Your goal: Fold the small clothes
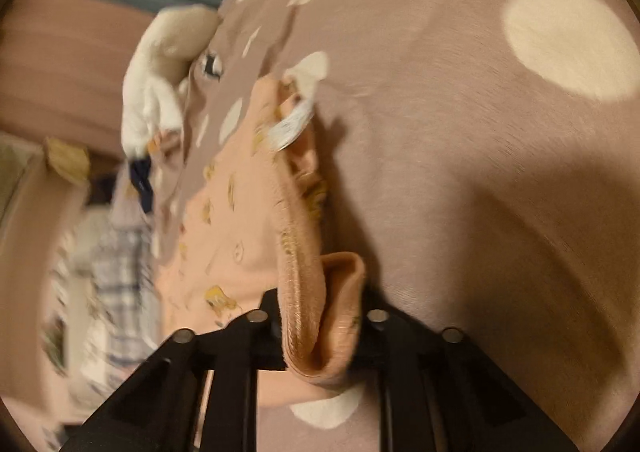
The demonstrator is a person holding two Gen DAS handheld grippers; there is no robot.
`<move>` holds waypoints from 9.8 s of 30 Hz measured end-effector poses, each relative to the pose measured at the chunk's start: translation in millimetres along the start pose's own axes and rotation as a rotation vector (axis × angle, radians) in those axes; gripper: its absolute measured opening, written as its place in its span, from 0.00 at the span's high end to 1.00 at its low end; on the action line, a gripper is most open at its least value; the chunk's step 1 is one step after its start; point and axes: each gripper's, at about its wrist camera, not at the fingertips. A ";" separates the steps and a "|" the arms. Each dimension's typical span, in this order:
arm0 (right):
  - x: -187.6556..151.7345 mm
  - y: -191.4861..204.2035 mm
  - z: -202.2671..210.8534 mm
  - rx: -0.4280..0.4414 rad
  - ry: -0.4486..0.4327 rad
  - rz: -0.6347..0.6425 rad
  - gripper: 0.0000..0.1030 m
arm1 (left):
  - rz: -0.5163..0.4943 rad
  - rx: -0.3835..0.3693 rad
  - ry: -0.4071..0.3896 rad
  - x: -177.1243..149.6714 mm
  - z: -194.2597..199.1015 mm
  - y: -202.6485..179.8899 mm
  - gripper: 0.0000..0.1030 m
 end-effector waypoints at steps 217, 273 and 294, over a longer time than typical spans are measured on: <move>1.3 205.5 1.8 0.181 0.123 0.688 0.76 | -0.249 -0.111 -0.036 64.8 13.6 -145.3 0.79; -39.4 96.1 62.7 -0.266 0.003 0.547 0.15 | -0.206 0.051 -0.030 24.5 12.2 -120.6 0.00; -64.3 104.3 68.0 -0.267 -0.031 0.639 0.15 | -0.190 0.113 -0.128 15.7 44.5 -104.6 0.00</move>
Point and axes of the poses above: each gripper's, at about its wrist camera, not at the fingertips, and z roughly against the way its jaws point, y to its left, x to its top, and after that the axes turned 9 degrees about -y, right-handed
